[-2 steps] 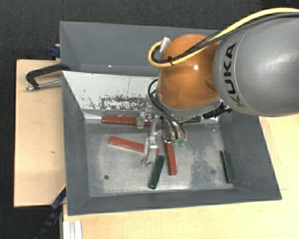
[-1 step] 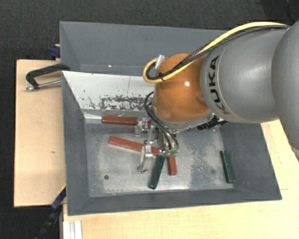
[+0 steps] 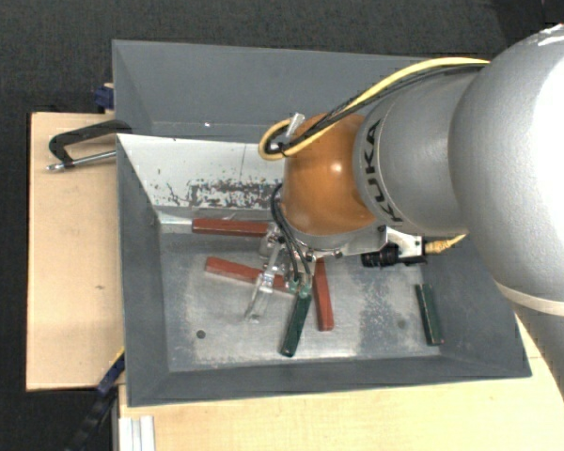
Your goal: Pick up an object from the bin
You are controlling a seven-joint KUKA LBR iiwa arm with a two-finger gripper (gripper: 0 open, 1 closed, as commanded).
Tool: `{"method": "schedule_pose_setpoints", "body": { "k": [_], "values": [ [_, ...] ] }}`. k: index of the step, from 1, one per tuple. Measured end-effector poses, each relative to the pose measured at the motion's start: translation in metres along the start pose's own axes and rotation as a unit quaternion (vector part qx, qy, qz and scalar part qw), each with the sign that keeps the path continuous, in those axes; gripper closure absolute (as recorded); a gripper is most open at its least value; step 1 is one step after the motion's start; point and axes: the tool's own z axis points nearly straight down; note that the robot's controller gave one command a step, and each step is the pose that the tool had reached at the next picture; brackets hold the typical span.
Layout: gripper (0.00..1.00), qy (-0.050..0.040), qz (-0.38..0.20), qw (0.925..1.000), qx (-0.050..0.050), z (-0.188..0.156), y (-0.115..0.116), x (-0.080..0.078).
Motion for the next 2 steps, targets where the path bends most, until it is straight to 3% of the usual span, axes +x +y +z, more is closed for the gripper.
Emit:
{"method": "schedule_pose_setpoints", "body": {
  "k": [1, 2],
  "values": [
    [1.0, 0.0001, 0.113, 0.9936, 0.0, 0.0331, 0.0048, -0.0125],
    [1.0, 0.0001, 0.113, 0.9936, 0.0, 0.0331, 0.0048, -0.0125]
  ]
}}
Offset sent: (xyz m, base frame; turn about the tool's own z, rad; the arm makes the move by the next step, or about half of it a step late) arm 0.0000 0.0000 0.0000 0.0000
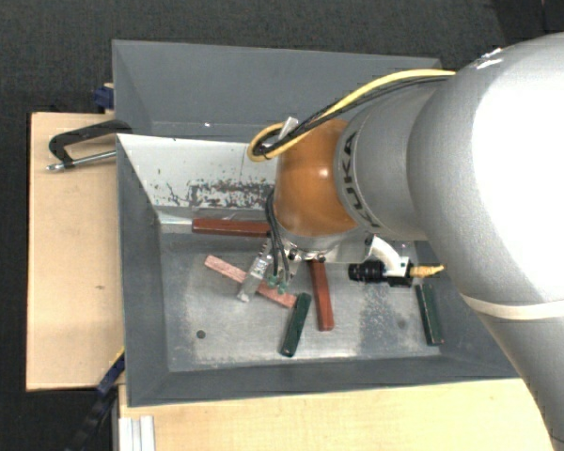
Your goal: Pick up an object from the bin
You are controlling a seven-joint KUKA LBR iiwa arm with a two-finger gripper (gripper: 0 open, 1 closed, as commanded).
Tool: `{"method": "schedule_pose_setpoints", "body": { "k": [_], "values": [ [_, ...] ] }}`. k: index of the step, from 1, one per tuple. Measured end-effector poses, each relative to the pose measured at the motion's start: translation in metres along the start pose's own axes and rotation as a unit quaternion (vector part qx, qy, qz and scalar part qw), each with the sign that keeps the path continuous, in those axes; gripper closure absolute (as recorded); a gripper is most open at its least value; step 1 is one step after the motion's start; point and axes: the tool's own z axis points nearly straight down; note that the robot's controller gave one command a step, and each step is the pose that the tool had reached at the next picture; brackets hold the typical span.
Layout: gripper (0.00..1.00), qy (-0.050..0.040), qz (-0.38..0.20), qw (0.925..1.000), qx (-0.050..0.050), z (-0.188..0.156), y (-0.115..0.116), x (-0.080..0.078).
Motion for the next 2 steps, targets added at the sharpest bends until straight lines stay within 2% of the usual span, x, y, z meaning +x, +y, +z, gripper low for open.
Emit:
{"method": "schedule_pose_setpoints", "body": {
  "k": [1, 2],
  "values": [
    [1.0, 0.0024, -0.004, 1.0, 0.002, -0.043, -0.001, -0.009],
    [1.0, -0.001, -0.008, 1.0, 0.0, -0.189, 0.013, 0.024]
  ]
}}
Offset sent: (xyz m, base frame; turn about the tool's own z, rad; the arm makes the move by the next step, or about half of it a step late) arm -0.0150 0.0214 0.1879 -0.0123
